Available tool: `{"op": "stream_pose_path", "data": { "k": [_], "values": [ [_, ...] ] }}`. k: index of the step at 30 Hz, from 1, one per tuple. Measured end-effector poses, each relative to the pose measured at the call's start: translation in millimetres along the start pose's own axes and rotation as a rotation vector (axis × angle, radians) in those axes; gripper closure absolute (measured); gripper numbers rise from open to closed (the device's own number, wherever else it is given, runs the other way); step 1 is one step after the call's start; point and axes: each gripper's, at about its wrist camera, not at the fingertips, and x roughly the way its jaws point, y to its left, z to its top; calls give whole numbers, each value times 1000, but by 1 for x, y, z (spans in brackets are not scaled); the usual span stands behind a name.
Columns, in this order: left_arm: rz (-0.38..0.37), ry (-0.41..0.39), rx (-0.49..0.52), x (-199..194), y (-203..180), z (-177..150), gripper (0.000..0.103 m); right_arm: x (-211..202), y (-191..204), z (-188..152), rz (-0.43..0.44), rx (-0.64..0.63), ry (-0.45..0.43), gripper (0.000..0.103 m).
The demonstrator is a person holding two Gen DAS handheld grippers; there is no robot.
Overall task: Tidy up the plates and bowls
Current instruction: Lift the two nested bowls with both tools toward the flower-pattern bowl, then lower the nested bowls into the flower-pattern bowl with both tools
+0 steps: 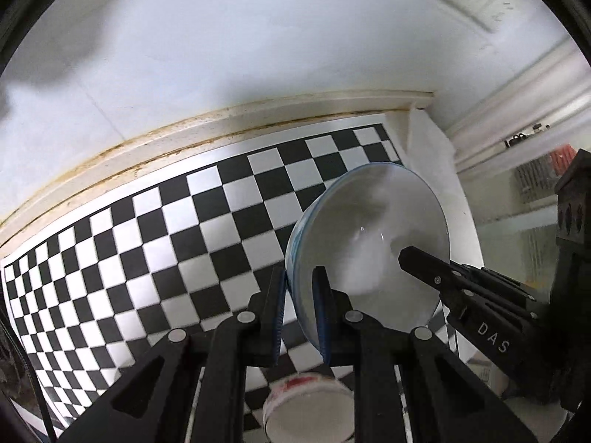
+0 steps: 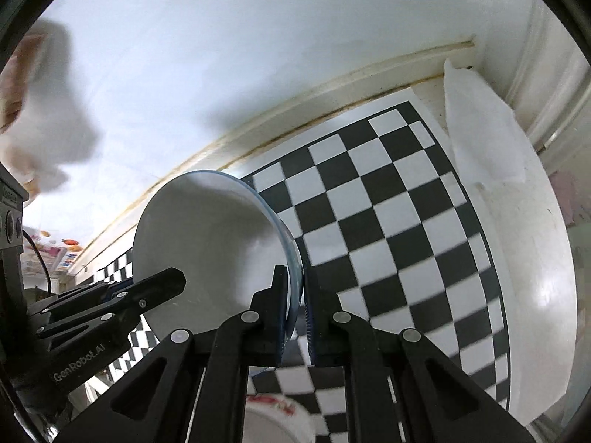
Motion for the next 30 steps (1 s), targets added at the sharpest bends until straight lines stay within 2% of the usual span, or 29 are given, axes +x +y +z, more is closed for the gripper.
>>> {"op": "stream_pose_path", "data": {
  "k": [4,13,22,30],
  "values": [
    [-2,-27,14,-23,-3,-28,90,-32,6,-30,7,-6,-32,93],
    [-22,-26,13,-44,8,-97,90,-62,30,-100,5,-27,-61,93],
    [-9,49,10,-22,21,-150,90,-41,29,-167,-1,-18,-2,93],
    [0,131,37,11,18,-170,90,-12,12,-195,-28,9,69,93]
  ]
}}
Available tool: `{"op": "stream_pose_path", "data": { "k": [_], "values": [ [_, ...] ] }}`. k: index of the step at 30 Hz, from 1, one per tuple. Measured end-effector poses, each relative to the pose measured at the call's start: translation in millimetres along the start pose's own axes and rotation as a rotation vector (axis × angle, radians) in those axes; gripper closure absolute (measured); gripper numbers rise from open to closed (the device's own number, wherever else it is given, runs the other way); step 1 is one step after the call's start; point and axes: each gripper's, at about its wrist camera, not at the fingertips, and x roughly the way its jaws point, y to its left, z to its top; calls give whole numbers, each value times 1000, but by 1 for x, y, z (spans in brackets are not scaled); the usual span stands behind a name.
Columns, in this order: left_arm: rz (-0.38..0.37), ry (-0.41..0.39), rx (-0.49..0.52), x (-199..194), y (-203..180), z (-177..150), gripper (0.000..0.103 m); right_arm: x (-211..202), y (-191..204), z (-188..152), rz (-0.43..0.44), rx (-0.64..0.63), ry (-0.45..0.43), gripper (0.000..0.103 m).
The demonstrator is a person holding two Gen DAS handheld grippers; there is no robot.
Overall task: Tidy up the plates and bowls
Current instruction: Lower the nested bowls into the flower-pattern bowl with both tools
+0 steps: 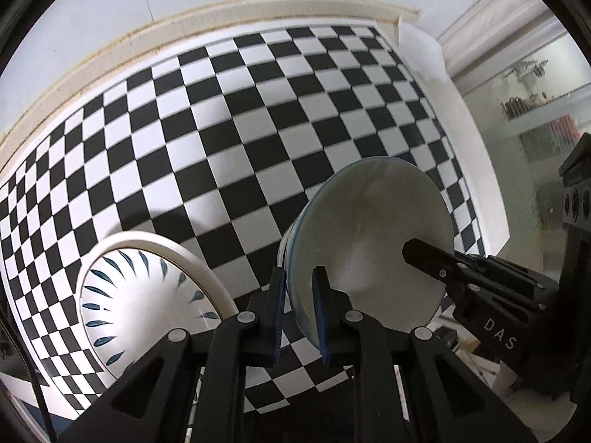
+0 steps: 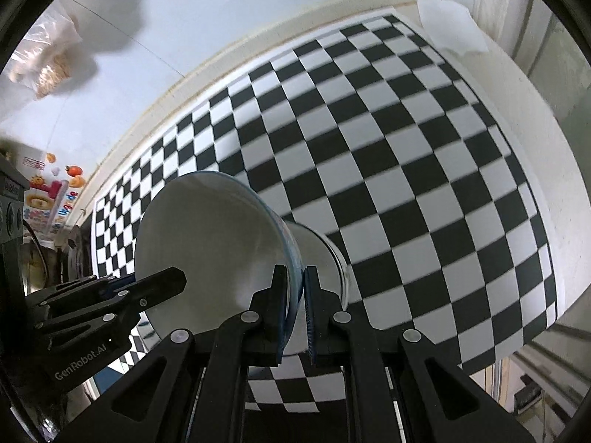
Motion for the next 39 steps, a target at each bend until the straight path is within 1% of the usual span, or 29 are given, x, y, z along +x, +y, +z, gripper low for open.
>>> {"op": "stream_pose_path", "data": {
  "k": [5,13,19,22,28,39],
  "values": [
    [8,35,7,16,0,-2,90,14,-8,-4,-18,7,33,93],
    [23,62,9,31,0,-3,90,30,-13,-5,-30,14,72,93],
    [40,71,4,38,1,-2,90,34,-13,-2,-40,11,86,92],
    [36,76,-4,40,2,-2,90,35,-11,0,-57,-3,97,92],
    [35,84,-16,41,2,-1,90,36,-9,4,-62,2,123,89],
    [36,69,-29,31,4,-6,90,30,-11,4,-69,14,123,86]
  ]
}}
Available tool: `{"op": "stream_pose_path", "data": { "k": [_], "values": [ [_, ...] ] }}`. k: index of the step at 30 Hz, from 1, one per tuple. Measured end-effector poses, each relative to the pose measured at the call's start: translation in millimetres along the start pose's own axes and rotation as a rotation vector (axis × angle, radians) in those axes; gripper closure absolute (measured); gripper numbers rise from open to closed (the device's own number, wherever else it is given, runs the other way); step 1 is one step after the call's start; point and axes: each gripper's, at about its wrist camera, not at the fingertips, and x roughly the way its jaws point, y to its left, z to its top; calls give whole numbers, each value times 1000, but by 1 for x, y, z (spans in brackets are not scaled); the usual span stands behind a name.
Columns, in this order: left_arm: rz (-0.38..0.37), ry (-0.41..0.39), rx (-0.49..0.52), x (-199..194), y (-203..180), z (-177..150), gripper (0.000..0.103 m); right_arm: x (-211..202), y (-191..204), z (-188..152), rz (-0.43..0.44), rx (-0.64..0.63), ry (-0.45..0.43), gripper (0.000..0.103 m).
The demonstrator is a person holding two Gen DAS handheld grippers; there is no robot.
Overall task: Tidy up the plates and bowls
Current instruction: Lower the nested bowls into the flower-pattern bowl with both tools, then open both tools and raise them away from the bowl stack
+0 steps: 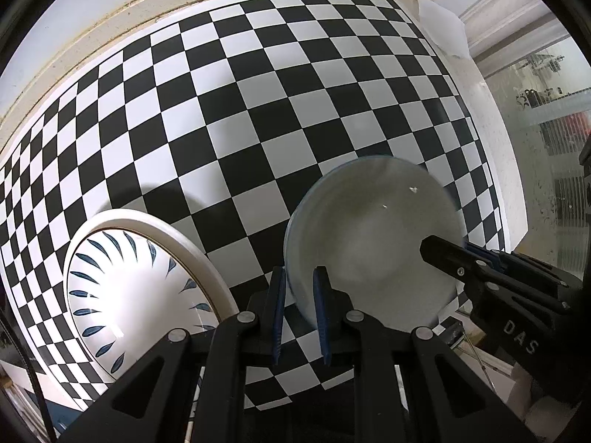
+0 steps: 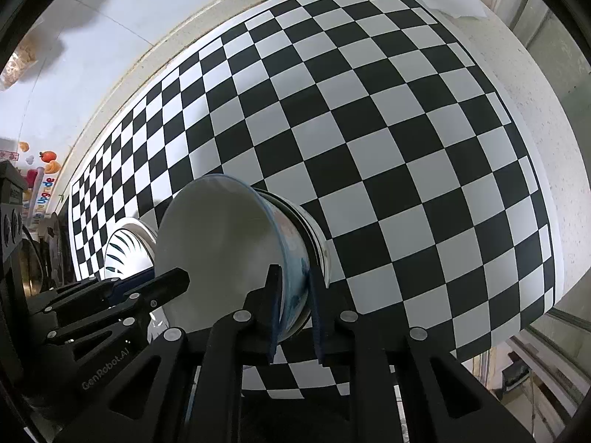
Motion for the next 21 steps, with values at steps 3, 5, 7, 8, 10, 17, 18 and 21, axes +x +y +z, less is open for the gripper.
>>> {"op": "stream_pose_path", "data": {
  "k": [3,5,7,8,10,17,18,21],
  "values": [
    [10,-22,6,-9,-3,-4,90,-3,-2,-3,-3,5,-5,86],
    [11,-37,5,-17,-3,-7,90,-6,-3,-6,5,9,-10,86],
    [16,-61,6,-26,-3,-11,90,-12,-4,-9,9,9,-19,86],
    [25,-81,8,-34,-3,-14,89,-18,-4,-13,7,4,-30,86],
    [55,-127,18,-48,-4,-20,89,-31,-2,-20,-3,-8,-57,86],
    [113,-306,40,-108,-6,-57,71,-86,18,-61,-49,-75,-172,56],
    [116,-333,38,-118,-6,-65,63,-95,22,-68,-53,-87,-189,48],
    [90,-377,33,-138,-7,-83,37,-120,33,-88,-55,-113,-233,26]
  ]
}}
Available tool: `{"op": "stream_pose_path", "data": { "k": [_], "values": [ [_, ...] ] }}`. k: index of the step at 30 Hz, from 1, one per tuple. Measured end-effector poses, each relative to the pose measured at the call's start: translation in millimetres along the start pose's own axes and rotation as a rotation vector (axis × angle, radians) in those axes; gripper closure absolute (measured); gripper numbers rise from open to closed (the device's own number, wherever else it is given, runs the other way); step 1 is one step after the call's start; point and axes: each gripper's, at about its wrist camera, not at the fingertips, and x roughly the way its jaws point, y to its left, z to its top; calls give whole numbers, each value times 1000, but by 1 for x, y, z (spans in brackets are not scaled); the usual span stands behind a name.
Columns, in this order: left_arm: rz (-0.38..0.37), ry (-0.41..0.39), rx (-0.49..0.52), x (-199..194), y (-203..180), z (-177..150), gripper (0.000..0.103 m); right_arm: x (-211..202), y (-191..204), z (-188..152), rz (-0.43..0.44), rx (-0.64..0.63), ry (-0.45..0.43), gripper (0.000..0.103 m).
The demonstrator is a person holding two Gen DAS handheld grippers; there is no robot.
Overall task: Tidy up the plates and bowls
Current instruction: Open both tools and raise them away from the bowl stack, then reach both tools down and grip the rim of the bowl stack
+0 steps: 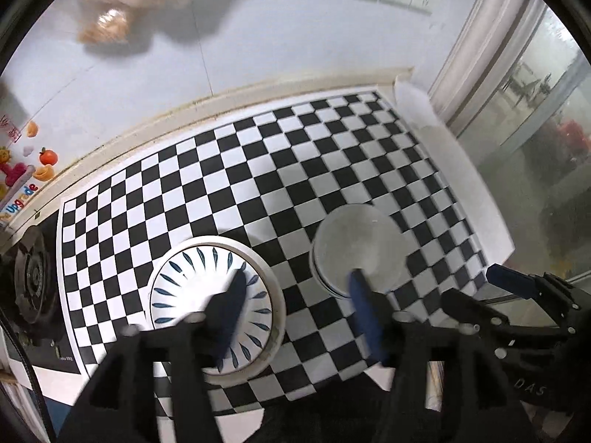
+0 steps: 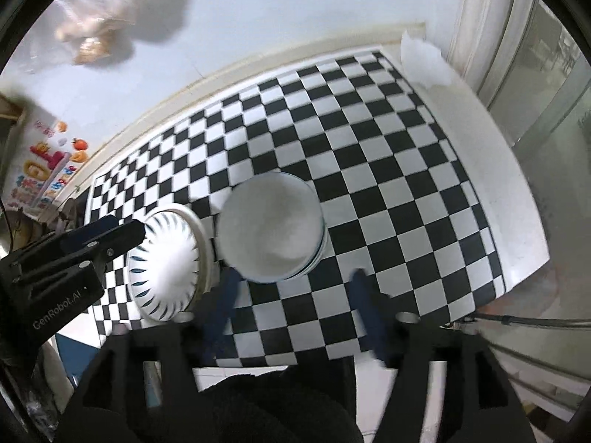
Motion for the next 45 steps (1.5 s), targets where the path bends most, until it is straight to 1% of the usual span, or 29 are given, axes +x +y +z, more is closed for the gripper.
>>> {"op": "stream_pose_path", "data": {
  "k": [1,3,8,13,15,17,23,28,33,37,40,43,45],
  "values": [
    [-6,-8,-1,-5,-1,-2,34,-9,3,-4,-4,-7,-14,24],
    [-8,-28,-3,-19,-1,-9,33,-27,11,-11,-17,-25,-40,20],
    [-23,-54,-16,-51,-1,-25,33,-61,23,-25,-26,-51,-94,17],
    [17,-106,13,-78,-5,-41,33,-95,34,-39,-32,-71,-137,17],
    [19,-118,17,-85,-6,-45,33,-105,38,-43,-41,-81,-152,16],
    [16,-126,16,-92,-6,-49,33,-112,44,-48,-59,-97,-157,16],
    [12,-140,7,-106,-4,-58,33,-124,48,-58,-53,-102,-161,16],
    [19,-156,8,-113,-3,-57,33,-129,49,-59,-60,-98,-170,16],
    [14,-148,5,-111,-2,-56,33,-132,48,-55,-56,-97,-175,16],
    [-18,-109,-18,-94,1,-40,33,-126,45,-48,-46,-85,-164,15],
    [-30,-60,-42,-65,6,-24,33,-117,35,-38,-17,-54,-163,12],
    [-68,11,-96,-25,17,-7,33,-102,23,-26,5,-36,-177,9],
    [-76,58,-121,5,24,3,33,-87,14,-18,20,-25,-176,8]
  ]
}}
